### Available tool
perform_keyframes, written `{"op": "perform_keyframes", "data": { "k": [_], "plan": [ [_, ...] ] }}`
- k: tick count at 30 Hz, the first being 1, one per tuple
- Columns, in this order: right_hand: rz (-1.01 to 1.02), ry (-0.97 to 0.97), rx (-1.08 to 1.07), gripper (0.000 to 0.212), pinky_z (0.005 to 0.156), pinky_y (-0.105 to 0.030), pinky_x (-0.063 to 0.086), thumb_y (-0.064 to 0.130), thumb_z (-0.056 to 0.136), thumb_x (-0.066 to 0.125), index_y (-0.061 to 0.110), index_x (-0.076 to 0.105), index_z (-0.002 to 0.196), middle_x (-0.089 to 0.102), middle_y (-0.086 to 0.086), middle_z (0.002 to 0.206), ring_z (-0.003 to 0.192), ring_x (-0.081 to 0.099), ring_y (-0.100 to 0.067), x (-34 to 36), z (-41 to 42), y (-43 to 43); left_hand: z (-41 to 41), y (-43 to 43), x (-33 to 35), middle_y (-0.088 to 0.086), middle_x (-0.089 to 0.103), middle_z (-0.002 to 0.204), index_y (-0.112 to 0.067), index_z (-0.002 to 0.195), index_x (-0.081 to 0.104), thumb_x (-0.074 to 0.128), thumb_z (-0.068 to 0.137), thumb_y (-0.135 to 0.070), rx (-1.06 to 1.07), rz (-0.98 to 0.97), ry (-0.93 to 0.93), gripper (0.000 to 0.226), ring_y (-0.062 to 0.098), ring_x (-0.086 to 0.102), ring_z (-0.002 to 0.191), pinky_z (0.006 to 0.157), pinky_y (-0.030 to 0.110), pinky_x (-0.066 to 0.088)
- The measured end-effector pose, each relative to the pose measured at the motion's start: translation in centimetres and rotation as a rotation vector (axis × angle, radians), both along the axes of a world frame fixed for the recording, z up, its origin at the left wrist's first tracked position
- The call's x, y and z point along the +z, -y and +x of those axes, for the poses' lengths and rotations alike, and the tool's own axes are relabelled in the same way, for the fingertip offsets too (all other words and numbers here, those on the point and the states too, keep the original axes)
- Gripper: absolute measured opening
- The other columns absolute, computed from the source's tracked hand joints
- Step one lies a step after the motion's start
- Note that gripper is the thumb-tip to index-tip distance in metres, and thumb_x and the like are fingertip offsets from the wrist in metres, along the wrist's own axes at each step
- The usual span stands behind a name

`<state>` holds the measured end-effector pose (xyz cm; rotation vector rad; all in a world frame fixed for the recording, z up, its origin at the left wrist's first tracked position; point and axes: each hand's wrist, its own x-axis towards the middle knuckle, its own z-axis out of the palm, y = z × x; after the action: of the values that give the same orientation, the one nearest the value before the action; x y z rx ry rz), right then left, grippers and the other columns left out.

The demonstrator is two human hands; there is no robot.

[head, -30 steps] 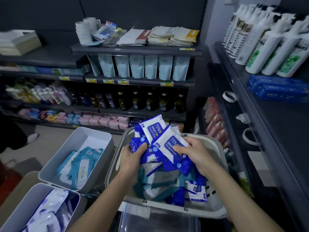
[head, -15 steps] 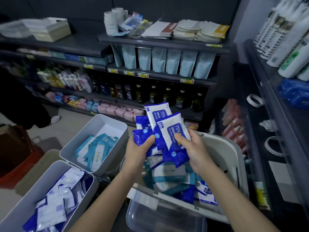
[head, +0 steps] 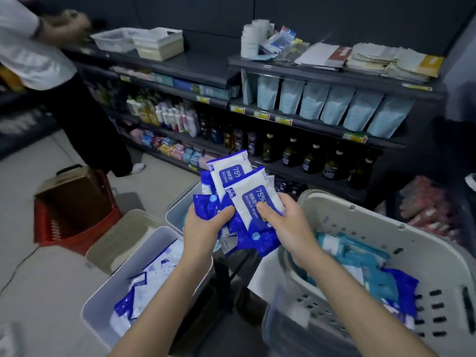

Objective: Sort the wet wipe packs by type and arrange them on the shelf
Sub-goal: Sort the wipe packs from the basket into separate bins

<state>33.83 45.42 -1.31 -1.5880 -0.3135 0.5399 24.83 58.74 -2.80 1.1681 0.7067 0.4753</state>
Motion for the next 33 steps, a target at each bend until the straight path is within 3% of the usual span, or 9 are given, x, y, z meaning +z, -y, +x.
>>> {"op": "perform_keyframes", "data": {
  "k": [7, 10, 13, 15, 18, 20, 24, 31, 33],
  "plan": [
    [-0.155, -0.072, 0.180, 0.008, 0.078, -0.041, 0.059, 0.018, 0.089, 0.063, 0.017, 0.060, 0.097, 0.073, 0.000, 0.095, 0.084, 0.072, -0.018, -3.4, -5.7, -9.7, -7.9, -7.9, -3.1, -0.008, 0.075, 0.088, -0.019, 0.101, 0.056, 0.073, 0.080, -0.007, 0.163, -0.035, -0.066, 0.030, 0.016, 0.073, 0.080, 0.061, 0.032, 0.058],
    [-0.192, -0.097, 0.255, 0.011, 0.075, -0.036, 0.059, 0.022, 0.090, 0.065, 0.027, 0.056, 0.093, 0.071, 0.003, 0.099, 0.084, 0.071, -0.011, -5.0, -7.8, -12.4, -10.7, -10.2, -5.6, -0.002, 0.074, 0.099, -0.019, 0.108, 0.053, 0.077, 0.078, -0.014, 0.208, -0.077, -0.130, 0.038, 0.020, 0.073, 0.084, 0.069, 0.039, 0.059],
    [-0.253, -0.126, 0.291, 0.016, 0.081, -0.041, 0.058, 0.024, 0.089, 0.066, 0.033, 0.053, 0.090, 0.068, 0.003, 0.102, 0.092, 0.070, -0.017, -7.2, -9.4, -14.5, -12.9, -12.1, -8.5, 0.001, 0.073, 0.101, -0.019, 0.108, 0.053, 0.082, 0.074, -0.018, 0.250, -0.105, -0.195, 0.045, 0.023, 0.073, 0.086, 0.075, 0.046, 0.059],
    [-0.319, -0.147, 0.299, 0.016, 0.084, -0.044, 0.057, 0.023, 0.089, 0.067, 0.031, 0.053, 0.093, 0.068, 0.001, 0.104, 0.094, 0.069, -0.019, -9.3, -10.2, -15.7, -14.1, -12.9, -10.4, 0.004, 0.073, 0.103, -0.017, 0.113, 0.051, 0.086, 0.065, -0.024, 0.265, -0.142, -0.249, 0.059, 0.026, 0.073, 0.088, 0.078, 0.050, 0.058],
    [-0.424, -0.177, 0.302, 0.018, 0.087, -0.045, 0.055, 0.015, 0.087, 0.065, 0.020, 0.057, 0.102, 0.070, -0.005, 0.108, 0.094, 0.069, -0.022, -12.8, -11.3, -17.1, -15.7, -13.7, -13.5, 0.005, 0.072, 0.103, -0.018, 0.110, 0.051, 0.086, 0.068, -0.022, 0.278, -0.162, -0.332, 0.055, 0.025, 0.072, 0.088, 0.076, 0.049, 0.058],
    [-0.496, -0.218, 0.329, 0.024, 0.087, -0.043, 0.056, 0.013, 0.085, 0.062, 0.015, 0.059, 0.108, 0.069, -0.005, 0.108, 0.093, 0.068, -0.020, -14.9, -11.8, -17.5, -16.5, -13.9, -15.4, 0.007, 0.071, 0.107, -0.014, 0.116, 0.049, 0.087, 0.064, -0.030, 0.249, -0.178, -0.391, 0.067, 0.024, 0.073, 0.088, 0.076, 0.050, 0.059],
    [-0.569, -0.240, 0.374, 0.026, 0.088, -0.041, 0.055, 0.016, 0.086, 0.063, 0.017, 0.059, 0.112, 0.068, -0.003, 0.112, 0.097, 0.066, -0.019, -18.0, -12.6, -18.2, -17.6, -15.0, -18.6, 0.003, 0.071, 0.106, -0.014, 0.119, 0.046, 0.086, 0.068, -0.032, 0.213, -0.163, -0.490, 0.067, 0.022, 0.072, 0.089, 0.078, 0.049, 0.059],
    [-0.801, -0.057, 0.497, 0.012, 0.088, -0.044, 0.050, 0.018, 0.083, 0.061, 0.012, 0.061, 0.094, 0.067, -0.009, 0.099, 0.094, 0.062, -0.028, -20.7, -12.9, -18.9, -18.6, -17.1, -21.2, 0.000, 0.066, 0.109, -0.017, 0.109, 0.050, 0.082, 0.069, -0.025, 0.039, 0.040, -0.761, 0.052, 0.021, 0.064, 0.098, 0.090, 0.044, 0.052],
    [-0.809, -0.094, 0.487, 0.032, 0.095, -0.042, 0.048, 0.016, 0.084, 0.060, 0.007, 0.059, 0.115, 0.064, -0.016, 0.114, 0.106, 0.060, -0.030, -20.5, -12.9, -18.5, -18.9, -17.3, -20.6, -0.001, 0.064, 0.104, -0.016, 0.104, 0.051, 0.078, 0.074, -0.024, -0.015, 0.232, -0.832, 0.042, 0.020, 0.062, 0.094, 0.083, 0.039, 0.052]
  ]
}}
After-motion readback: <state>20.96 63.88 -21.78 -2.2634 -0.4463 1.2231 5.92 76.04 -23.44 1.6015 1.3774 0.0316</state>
